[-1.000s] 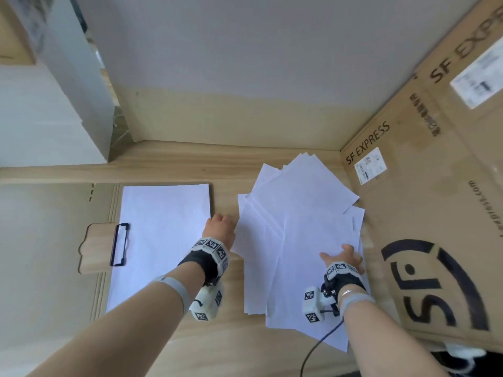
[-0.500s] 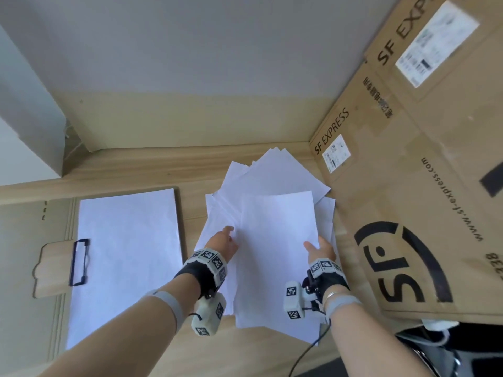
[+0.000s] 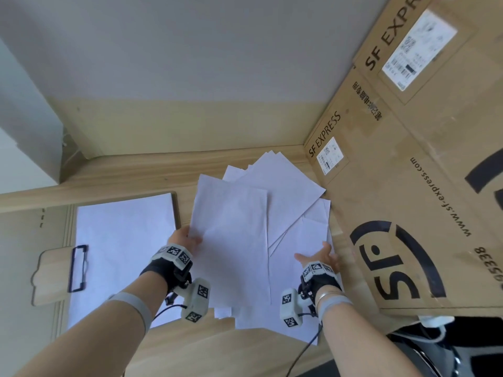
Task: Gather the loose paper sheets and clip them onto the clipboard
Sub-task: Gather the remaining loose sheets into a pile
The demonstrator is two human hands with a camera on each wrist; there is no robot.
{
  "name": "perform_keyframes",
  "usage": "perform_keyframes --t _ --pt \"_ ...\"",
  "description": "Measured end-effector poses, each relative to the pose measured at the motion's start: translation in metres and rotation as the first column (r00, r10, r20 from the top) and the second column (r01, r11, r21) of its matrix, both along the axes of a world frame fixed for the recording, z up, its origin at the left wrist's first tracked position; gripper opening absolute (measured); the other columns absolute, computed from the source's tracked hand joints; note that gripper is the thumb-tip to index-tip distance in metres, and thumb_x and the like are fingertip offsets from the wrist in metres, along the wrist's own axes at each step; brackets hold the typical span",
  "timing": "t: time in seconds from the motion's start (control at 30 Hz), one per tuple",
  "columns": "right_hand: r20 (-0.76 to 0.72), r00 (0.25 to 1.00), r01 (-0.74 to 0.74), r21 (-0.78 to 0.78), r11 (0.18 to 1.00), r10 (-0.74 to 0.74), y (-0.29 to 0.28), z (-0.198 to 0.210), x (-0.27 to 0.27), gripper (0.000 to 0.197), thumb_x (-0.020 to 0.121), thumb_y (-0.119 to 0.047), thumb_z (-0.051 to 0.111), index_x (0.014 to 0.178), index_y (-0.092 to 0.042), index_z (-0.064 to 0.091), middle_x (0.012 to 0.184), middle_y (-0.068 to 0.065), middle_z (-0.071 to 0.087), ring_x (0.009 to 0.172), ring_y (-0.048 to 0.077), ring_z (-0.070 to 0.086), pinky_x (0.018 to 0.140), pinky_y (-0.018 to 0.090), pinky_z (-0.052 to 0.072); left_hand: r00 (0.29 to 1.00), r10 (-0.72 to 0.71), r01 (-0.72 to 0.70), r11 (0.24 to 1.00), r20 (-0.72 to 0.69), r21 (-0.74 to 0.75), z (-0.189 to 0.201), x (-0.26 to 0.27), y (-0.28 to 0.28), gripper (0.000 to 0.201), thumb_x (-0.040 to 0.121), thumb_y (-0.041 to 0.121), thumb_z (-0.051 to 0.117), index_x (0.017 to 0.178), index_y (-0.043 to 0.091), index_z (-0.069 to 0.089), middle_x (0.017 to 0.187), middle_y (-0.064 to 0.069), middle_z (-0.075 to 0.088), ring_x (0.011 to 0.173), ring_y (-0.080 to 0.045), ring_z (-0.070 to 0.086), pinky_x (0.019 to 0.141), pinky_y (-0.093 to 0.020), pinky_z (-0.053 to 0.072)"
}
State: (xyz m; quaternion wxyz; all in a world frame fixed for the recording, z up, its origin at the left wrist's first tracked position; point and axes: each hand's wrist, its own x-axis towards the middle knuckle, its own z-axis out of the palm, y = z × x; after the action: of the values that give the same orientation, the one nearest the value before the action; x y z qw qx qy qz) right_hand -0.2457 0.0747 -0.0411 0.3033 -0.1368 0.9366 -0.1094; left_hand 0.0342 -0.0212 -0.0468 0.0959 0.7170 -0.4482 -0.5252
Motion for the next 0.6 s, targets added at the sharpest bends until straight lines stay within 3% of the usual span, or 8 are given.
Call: perform_keyframes --t 0.1,0.17,0.27,0.3,0.37,0.43,0.5,0.6 --pt "0.084 0.995 0.043 0.039 0.998 -0.046 0.001 -0.005 0.001 0.103 0.070 -0.022 0.080 0.146 -0.028 0.011 0.148 0.018 0.020 0.133 0.040 0.031 0.103 0.053 0.037 1.000 0.023 -0.023 1.000 0.016 0.010 -0.002 0.017 0.000 0.040 0.086 0.007 0.060 0.126 0.006 0.057 0.121 -0.021 0.062 0.111 -0.036 0.059 0.090 -0.035 0.045" --pt "0.083 0.996 0.042 -0.001 0.999 -0.042 0.001 -0.008 -0.001 0.101 0.073 -0.013 0.078 0.147 -0.024 0.010 0.141 0.022 0.037 0.125 0.040 0.045 0.097 0.050 0.044 0.999 0.037 -0.037 0.999 0.013 0.020 -0.004 0.025 0.001 0.040 0.086 0.007 0.060 0.126 0.005 0.056 0.121 -0.021 0.062 0.111 -0.036 0.059 0.091 -0.036 0.046" --pt "0.012 1.000 0.018 -0.054 0.998 -0.017 0.001 -0.007 -0.014 0.057 0.086 -0.004 0.059 0.138 -0.005 0.035 0.122 0.025 0.056 0.104 0.037 0.059 0.092 0.045 0.050 0.999 0.046 -0.047 0.999 0.026 0.028 -0.006 0.032 0.003 0.041 0.086 0.007 0.059 0.127 0.007 0.056 0.122 -0.020 0.062 0.111 -0.036 0.059 0.092 -0.036 0.046" --pt "0.037 0.999 0.015 -0.068 0.998 -0.013 0.001 -0.002 -0.020 0.043 0.091 -0.004 0.050 0.133 0.002 0.042 0.123 0.027 0.056 0.105 0.038 0.058 0.096 0.046 0.048 0.998 0.050 -0.051 0.998 0.033 0.029 -0.006 0.033 0.003 0.041 0.087 0.008 0.059 0.127 0.008 0.056 0.122 -0.020 0.062 0.111 -0.036 0.059 0.092 -0.036 0.046" --pt "0.105 0.994 0.004 -0.111 0.994 0.008 0.001 0.014 -0.024 0.039 0.098 -0.001 0.035 0.135 0.009 0.040 0.136 0.028 0.045 0.124 0.040 0.046 0.106 0.044 0.035 0.998 0.049 -0.050 0.998 0.047 0.028 -0.007 0.034 0.003 0.040 0.087 0.008 0.058 0.127 0.008 0.056 0.122 -0.020 0.062 0.111 -0.036 0.058 0.091 -0.036 0.046" --pt "0.081 0.996 0.039 -0.155 0.987 -0.027 0.002 0.026 -0.026 0.040 0.099 0.001 0.032 0.138 0.009 0.037 0.141 0.025 0.043 0.129 0.038 0.042 0.103 0.038 0.035 0.998 0.042 -0.043 0.999 0.051 0.028 -0.008 0.034 0.004 0.040 0.087 0.008 0.058 0.127 0.008 0.056 0.122 -0.020 0.062 0.111 -0.036 0.059 0.090 -0.036 0.046" --pt "0.068 0.998 0.018 -0.178 0.984 -0.006 0.001 0.023 -0.026 0.040 0.097 0.002 0.036 0.136 0.006 0.040 0.137 0.026 0.047 0.117 0.038 0.051 0.091 0.037 0.043 0.998 0.045 -0.046 0.998 0.043 0.032 -0.009 0.034 0.004 0.039 0.087 0.008 0.058 0.126 0.008 0.057 0.120 -0.020 0.063 0.109 -0.036 0.059 0.090 -0.036 0.047" --pt "0.003 1.000 0.009 -0.194 0.981 -0.009 -0.007 0.005 -0.015 0.059 0.087 0.005 0.047 0.141 -0.013 0.032 0.138 0.016 0.046 0.112 0.035 0.054 0.086 0.034 0.045 0.998 0.040 -0.042 0.999 0.039 0.032 -0.011 0.033 0.005 0.038 0.087 0.007 0.057 0.125 0.008 0.057 0.119 -0.020 0.063 0.108 -0.036 0.060 0.089 -0.036 0.047"
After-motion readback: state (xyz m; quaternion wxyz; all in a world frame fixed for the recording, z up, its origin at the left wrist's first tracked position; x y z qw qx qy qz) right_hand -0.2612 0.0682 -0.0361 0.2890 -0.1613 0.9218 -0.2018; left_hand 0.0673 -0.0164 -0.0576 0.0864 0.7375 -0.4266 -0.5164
